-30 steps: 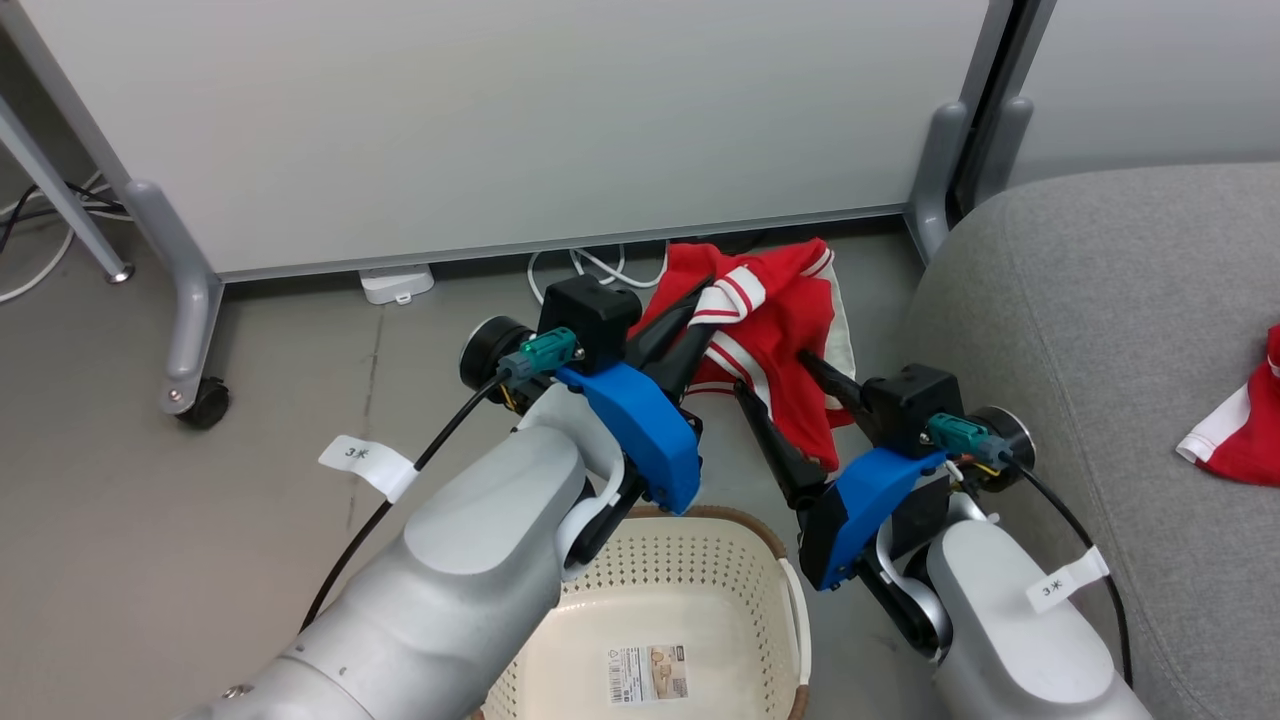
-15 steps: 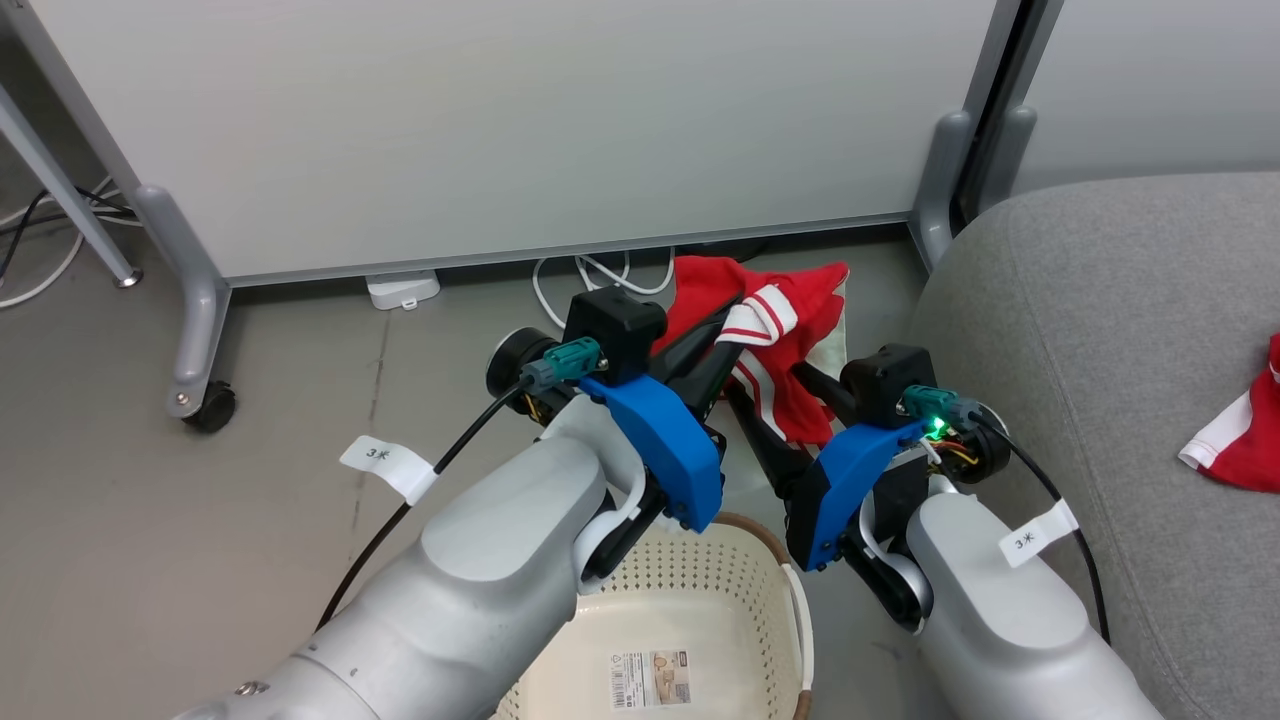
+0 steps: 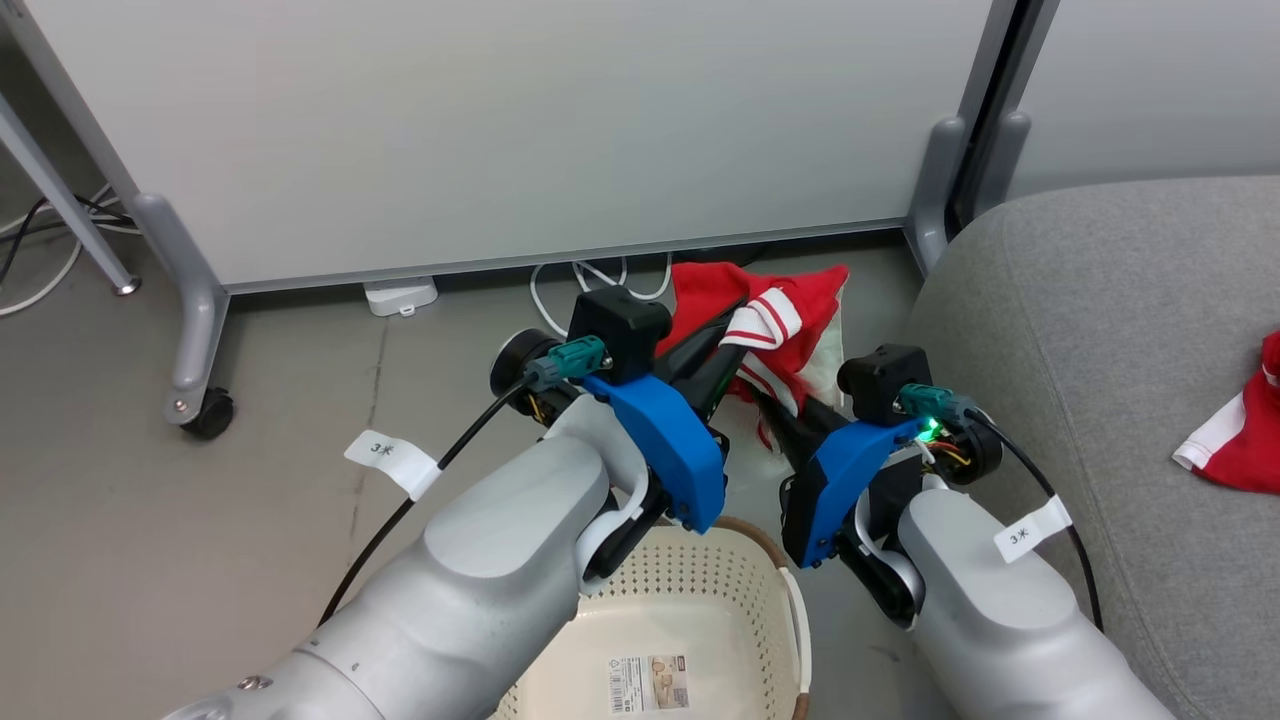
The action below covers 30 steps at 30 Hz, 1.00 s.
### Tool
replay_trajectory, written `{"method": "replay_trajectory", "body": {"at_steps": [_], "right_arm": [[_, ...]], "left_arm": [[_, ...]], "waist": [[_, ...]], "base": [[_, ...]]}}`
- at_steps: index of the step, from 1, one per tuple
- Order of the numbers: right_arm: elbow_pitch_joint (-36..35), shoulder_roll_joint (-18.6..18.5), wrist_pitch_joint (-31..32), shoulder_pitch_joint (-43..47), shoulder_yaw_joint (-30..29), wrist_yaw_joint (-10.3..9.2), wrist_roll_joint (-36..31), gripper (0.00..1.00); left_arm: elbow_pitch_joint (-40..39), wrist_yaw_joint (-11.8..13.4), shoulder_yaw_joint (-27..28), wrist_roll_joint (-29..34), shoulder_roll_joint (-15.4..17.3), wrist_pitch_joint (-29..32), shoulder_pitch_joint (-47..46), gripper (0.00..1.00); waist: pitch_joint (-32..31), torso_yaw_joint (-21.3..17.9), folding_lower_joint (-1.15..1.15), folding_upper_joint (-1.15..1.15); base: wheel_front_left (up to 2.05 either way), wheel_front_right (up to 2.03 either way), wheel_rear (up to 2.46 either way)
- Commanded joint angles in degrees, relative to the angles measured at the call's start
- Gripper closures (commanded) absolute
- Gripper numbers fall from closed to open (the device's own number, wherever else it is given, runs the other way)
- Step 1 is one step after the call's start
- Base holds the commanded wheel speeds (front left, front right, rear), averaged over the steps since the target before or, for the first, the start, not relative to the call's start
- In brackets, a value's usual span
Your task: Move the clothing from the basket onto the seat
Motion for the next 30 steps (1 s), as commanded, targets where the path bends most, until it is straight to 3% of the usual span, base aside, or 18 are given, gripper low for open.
{"method": "replay_trajectory", "body": {"at_steps": [1, 23, 25, 26, 30], "right_arm": [[0.59, -0.03, -0.62, -1.11, 0.46, 0.03, 0.51, 1.00], [5.66, -0.03, -3.85, -3.47, 4.07, 0.02, 4.90, 1.00], [5.94, -0.03, -4.07, -3.41, 4.32, 0.03, 5.30, 1.00], [6.08, -0.03, -4.14, -3.41, 4.46, 0.02, 5.43, 1.00], [6.67, -0.03, -4.48, -3.61, 4.89, 0.03, 5.91, 1.00]], "left_arm": [[0.13, -0.05, -0.12, -0.31, -0.05, -0.30, -0.83, 1.00], [1.86, -0.05, -0.69, -0.95, -0.04, -0.50, -0.86, 1.00], [1.82, -0.05, -1.11, -1.34, -0.05, -0.48, -0.35, 0.23], [1.86, -0.05, -1.30, -1.50, -0.04, -0.36, -0.21, 0.00], [2.44, -0.05, -1.92, -1.90, -0.03, 0.06, -0.09, 0.00]], "waist": [[-0.04, -0.08, 0.00, 0.00], [-0.49, -0.59, 0.00, 0.00], [-0.58, -0.63, 0.00, 0.00], [-0.62, -0.66, 0.00, 0.00], [-0.82, -0.68, 0.00, 0.00]], "base": [[0.00, 0.00, 0.00], [0.00, 0.00, 0.00], [0.00, 0.00, 0.00], [0.00, 0.00, 0.00], [0.00, 0.00, 0.00]]}}
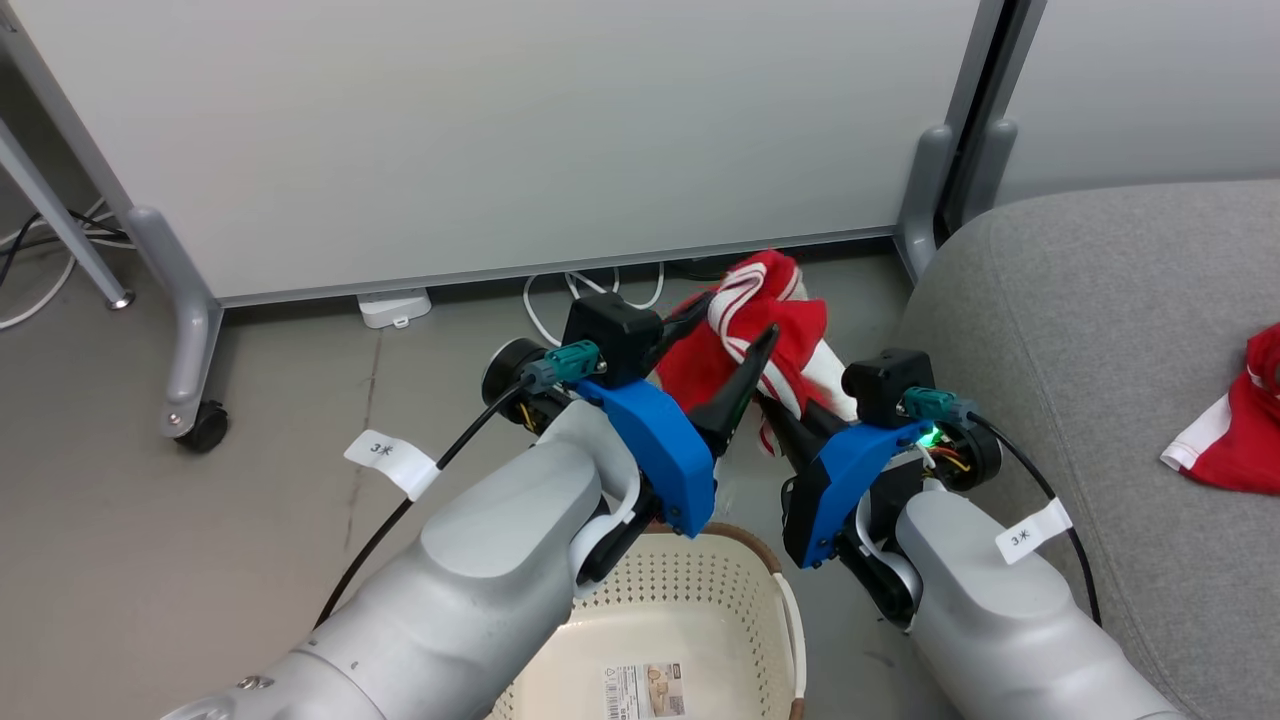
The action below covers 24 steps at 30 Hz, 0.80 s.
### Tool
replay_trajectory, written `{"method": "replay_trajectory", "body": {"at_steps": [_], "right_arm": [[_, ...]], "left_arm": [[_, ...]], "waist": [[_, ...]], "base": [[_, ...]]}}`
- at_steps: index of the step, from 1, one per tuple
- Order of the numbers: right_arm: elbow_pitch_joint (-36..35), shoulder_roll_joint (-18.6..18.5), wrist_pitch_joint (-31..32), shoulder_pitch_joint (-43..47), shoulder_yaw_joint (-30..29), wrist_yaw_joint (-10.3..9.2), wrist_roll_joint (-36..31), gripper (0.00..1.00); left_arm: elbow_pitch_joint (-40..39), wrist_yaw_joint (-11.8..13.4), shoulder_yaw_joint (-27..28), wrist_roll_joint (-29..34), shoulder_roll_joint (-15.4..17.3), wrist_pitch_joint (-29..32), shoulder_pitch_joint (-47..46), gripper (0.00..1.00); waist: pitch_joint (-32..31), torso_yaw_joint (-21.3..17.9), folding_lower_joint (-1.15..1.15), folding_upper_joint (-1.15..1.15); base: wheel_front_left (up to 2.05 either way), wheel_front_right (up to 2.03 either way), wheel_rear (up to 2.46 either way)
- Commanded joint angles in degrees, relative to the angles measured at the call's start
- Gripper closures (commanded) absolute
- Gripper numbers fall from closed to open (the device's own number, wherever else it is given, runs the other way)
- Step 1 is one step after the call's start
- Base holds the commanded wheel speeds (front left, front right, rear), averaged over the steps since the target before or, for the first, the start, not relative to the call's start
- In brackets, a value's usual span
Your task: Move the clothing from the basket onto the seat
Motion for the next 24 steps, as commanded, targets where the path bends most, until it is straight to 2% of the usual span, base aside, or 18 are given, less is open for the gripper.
{"method": "replay_trajectory", "body": {"at_steps": [1, 12, 15, 18, 24], "right_arm": [[0.38, -0.03, -0.53, -0.90, 0.29, 0.03, 0.50, 1.00], [1.70, -0.03, -1.30, -1.45, 0.98, 0.03, 1.41, 1.00], [2.09, -0.03, -1.53, -1.57, 1.25, 0.03, 1.57, 1.00], [2.38, -0.03, -1.89, -2.15, 1.09, 0.03, 1.48, 1.00], [2.54, -0.02, -2.44, -2.37, 0.39, 0.03, 1.03, 1.00]], "left_arm": [[0.26, -0.05, -0.20, -0.15, 0.02, -0.06, 0.17, 0.00], [0.94, -0.05, 0.78, 0.52, 0.43, -0.47, 0.43, 0.00], [-1.42, 0.13, 3.91, 1.77, 1.73, -0.51, 2.14, 0.00], [-5.99, 0.91, 8.47, 6.00, 4.51, -0.52, 6.00, 0.00], [-13.91, 1.79, 16.11, 12.62, 7.98, -0.49, 13.42, 0.00]], "waist": [[-0.11, 0.01, 0.00, 0.00], [-0.54, 0.10, 0.00, 0.00], [-0.34, -0.05, 0.00, 0.00], [0.11, -0.15, 0.00, 0.00], [0.60, -0.37, 0.00, 0.00]], "base": [[0.00, 0.00, 0.00], [0.00, 0.00, 0.00], [0.00, 0.00, 0.00], [0.00, 0.00, 0.00], [0.00, 0.00, 0.00]]}}
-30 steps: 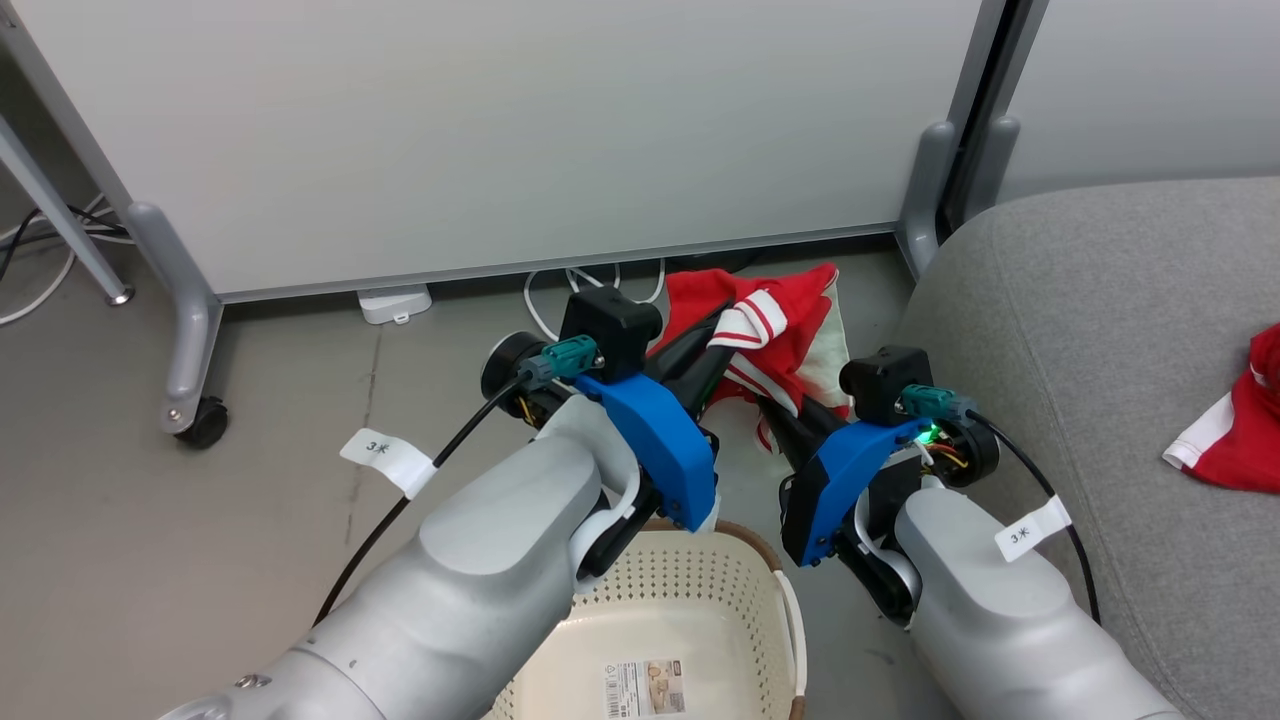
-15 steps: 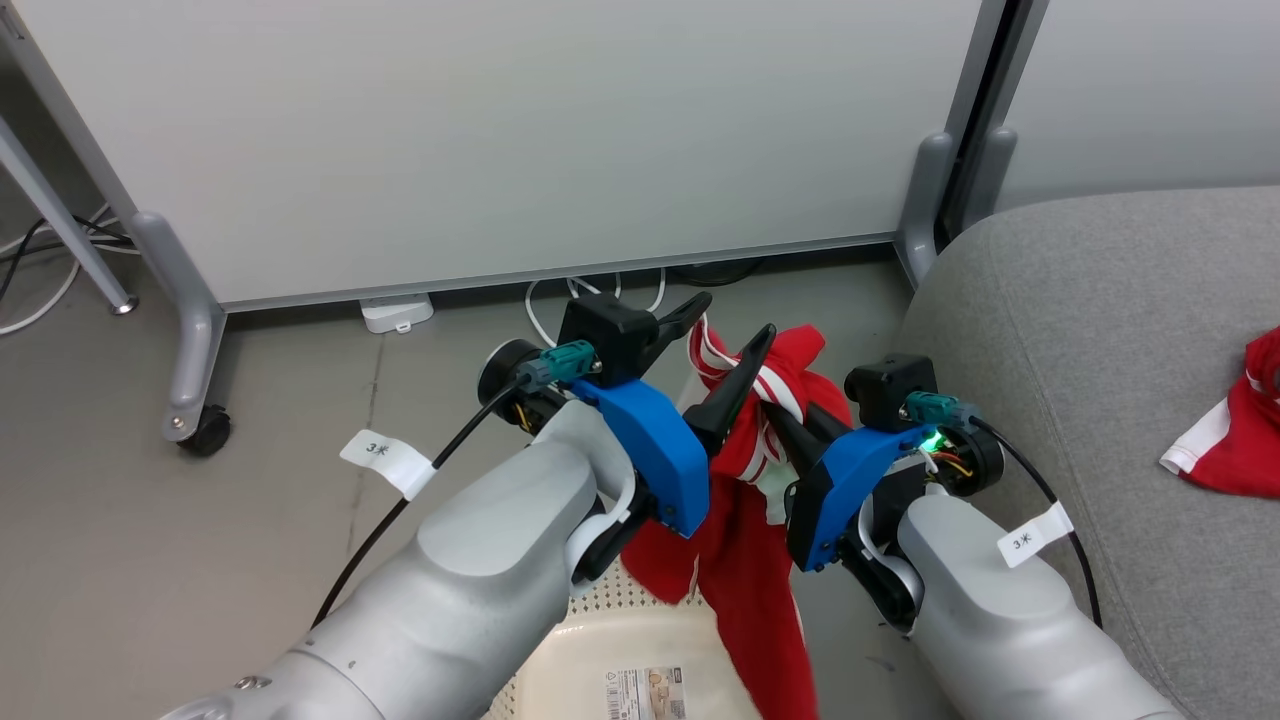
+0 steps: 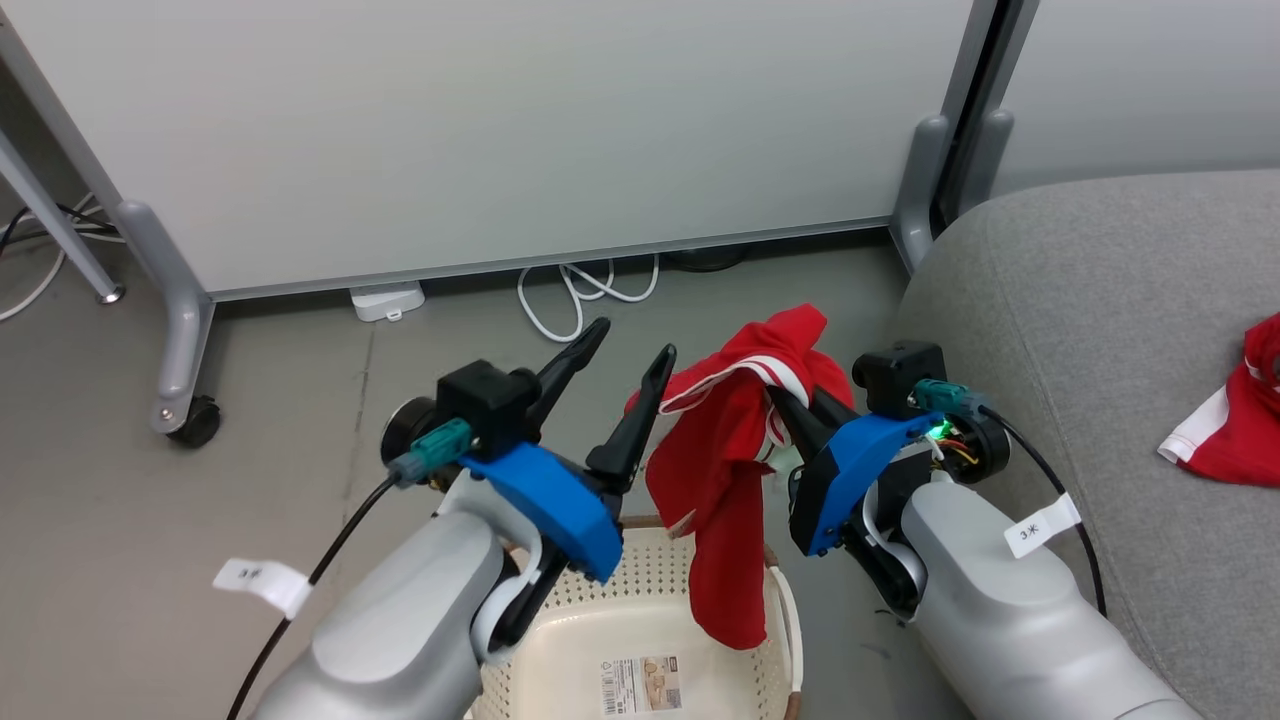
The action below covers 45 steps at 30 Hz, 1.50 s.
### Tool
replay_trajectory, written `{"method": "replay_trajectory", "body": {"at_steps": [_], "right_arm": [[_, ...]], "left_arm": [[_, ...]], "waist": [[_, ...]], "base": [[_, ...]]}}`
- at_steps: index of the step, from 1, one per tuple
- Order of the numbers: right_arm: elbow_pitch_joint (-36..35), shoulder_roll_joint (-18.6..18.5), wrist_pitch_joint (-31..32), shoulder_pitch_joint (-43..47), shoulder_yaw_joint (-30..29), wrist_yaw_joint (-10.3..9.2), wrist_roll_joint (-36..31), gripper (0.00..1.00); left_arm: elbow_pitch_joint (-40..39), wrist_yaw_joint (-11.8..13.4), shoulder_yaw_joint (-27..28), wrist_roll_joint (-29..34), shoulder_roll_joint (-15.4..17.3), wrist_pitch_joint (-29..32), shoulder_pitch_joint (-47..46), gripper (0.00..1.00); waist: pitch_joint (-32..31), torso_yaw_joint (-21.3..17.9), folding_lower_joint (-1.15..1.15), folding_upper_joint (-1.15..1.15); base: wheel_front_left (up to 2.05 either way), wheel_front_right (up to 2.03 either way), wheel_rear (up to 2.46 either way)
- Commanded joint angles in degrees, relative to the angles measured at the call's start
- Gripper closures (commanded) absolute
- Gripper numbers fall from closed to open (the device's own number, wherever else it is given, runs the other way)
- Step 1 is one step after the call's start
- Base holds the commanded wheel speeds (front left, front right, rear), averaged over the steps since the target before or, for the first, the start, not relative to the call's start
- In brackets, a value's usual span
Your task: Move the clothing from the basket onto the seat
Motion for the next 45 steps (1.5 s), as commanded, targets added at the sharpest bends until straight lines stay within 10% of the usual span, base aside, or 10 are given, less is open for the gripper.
{"method": "replay_trajectory", "body": {"at_steps": [1, 21, 45], "right_arm": [[0.00, -0.01, -0.49, -1.03, -0.36, 0.03, -0.43, 1.00], [-3.87, -0.02, -1.30, 2.01, -2.54, 0.03, -2.07, 1.00], [-13.20, -0.01, -0.98, 9.64, -11.42, 0.03, -8.34, 1.00]], "left_arm": [[-1.62, 0.29, 1.74, 1.52, 0.64, -0.13, 1.90, 0.00], [-21.12, -1.11, 26.75, 18.15, 3.93, -0.14, 30.67, 0.00], [-24.25, -1.63, 30.07, 22.49, 3.51, -0.14, 32.35, 0.00]], "waist": [[0.08, -0.11, 0.00, 0.00], [0.41, -8.94, 0.00, 0.00], [2.66, -28.40, 0.00, 0.00]], "base": [[0.00, 0.00, 0.00], [0.00, 0.00, 0.00], [0.00, 0.00, 0.00]]}}
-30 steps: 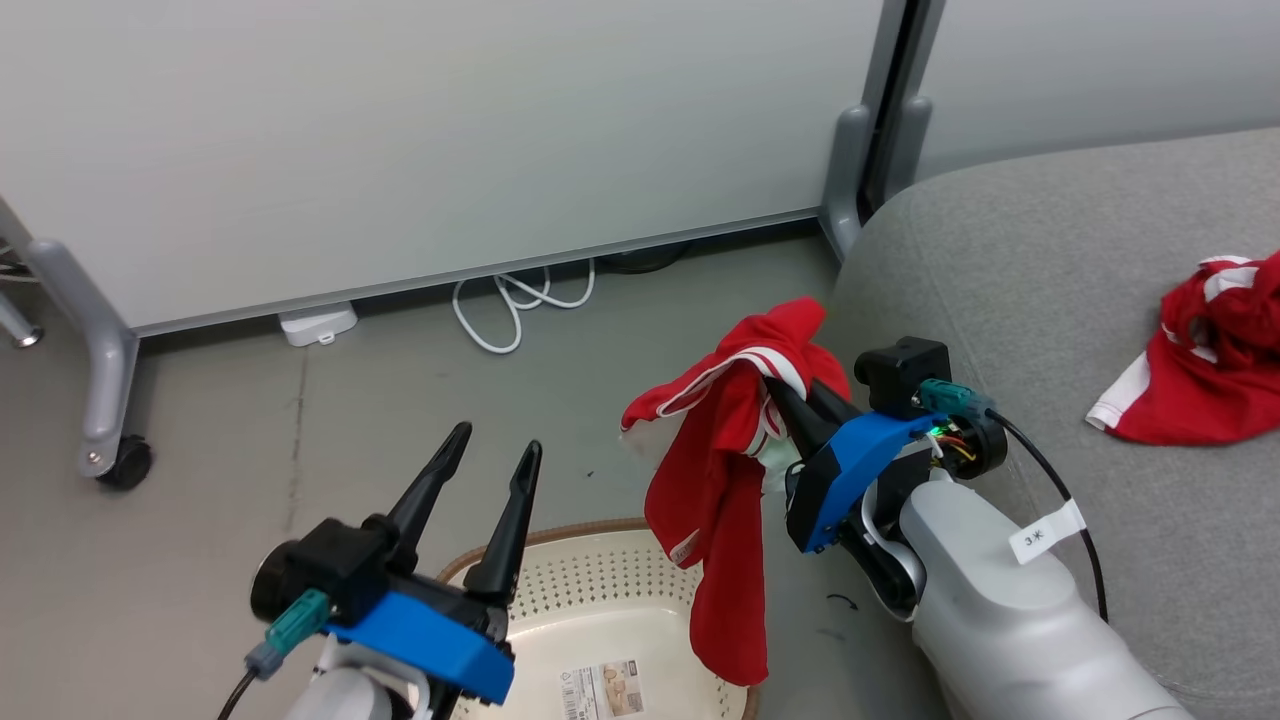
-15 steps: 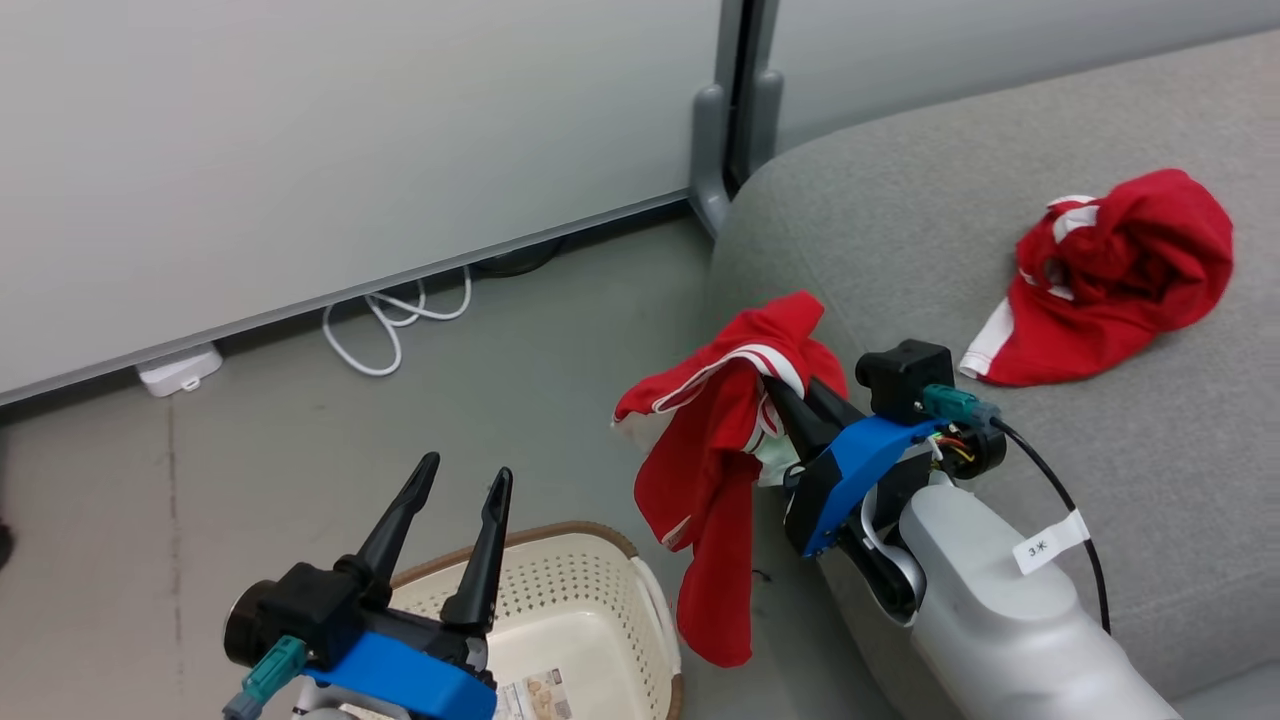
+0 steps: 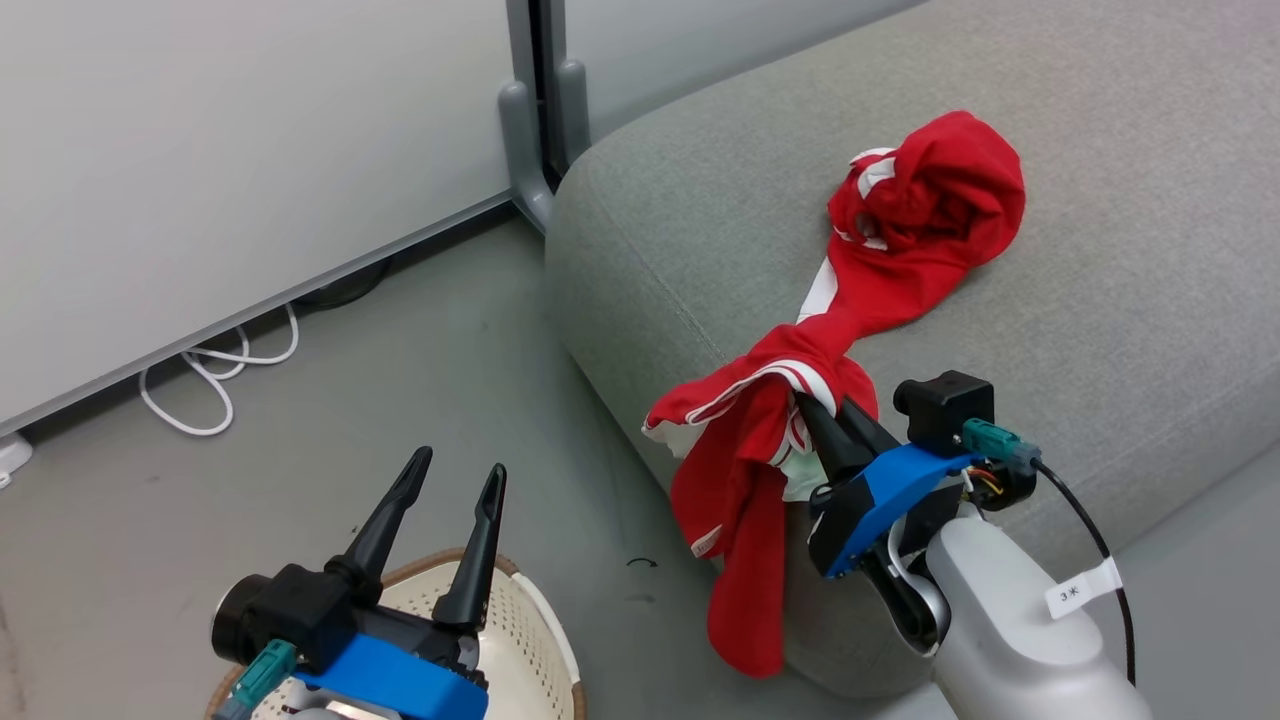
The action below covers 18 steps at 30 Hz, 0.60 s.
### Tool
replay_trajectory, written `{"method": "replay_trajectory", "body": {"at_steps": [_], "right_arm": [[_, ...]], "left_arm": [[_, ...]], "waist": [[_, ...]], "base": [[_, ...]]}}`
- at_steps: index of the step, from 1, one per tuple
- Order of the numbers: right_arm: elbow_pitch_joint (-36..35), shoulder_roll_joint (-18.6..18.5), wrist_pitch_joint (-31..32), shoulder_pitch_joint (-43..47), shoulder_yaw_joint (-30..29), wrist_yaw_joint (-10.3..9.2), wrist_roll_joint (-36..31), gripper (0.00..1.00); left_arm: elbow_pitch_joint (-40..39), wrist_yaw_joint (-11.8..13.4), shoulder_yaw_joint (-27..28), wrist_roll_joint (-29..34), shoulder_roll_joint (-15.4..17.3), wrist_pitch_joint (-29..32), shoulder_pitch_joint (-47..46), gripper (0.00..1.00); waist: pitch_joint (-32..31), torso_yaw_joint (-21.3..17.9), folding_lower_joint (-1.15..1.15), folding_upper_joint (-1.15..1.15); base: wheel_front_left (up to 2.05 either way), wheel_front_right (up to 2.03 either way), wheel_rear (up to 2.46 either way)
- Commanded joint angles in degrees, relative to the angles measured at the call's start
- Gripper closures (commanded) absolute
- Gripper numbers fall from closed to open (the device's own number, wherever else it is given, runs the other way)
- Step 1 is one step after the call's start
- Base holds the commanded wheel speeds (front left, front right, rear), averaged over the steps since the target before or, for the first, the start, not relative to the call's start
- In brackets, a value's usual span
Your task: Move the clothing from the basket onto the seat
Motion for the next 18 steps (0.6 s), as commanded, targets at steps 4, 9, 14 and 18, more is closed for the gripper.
{"method": "replay_trajectory", "body": {"at_steps": [4, 9, 14, 18], "right_arm": [[-3.25, 0.00, 0.88, 2.75, -2.25, 0.03, -1.54, 1.00], [-6.78, 0.00, 2.13, 4.95, -4.35, 0.03, -3.00, 1.00], [-9.59, -0.01, 3.38, 6.08, -6.52, 0.03, -3.73, 1.00], [-11.86, -0.01, 4.21, 5.61, -9.15, 0.03, -4.20, 1.00]], "left_arm": [[-0.56, -0.07, 0.29, 0.27, 0.77, -0.14, 0.35, 0.00], [-0.88, -0.08, 0.31, 0.33, 1.23, -0.15, -0.12, 0.00], [-0.77, -0.08, 0.26, -0.05, 1.27, -0.15, -0.90, 0.00], [-1.10, -0.08, 0.58, 0.33, 1.17, -0.15, -1.18, 0.00]], "waist": [[1.36, -2.39, 0.00, 0.00], [2.28, -2.80, 0.00, 0.00], [3.10, -2.09, 0.00, 0.00], [4.00, -1.15, 0.00, 0.00]], "base": [[0.00, 0.00, 0.00], [0.00, 0.00, 0.00], [0.00, 0.00, 0.00], [0.00, 0.00, 0.00]]}}
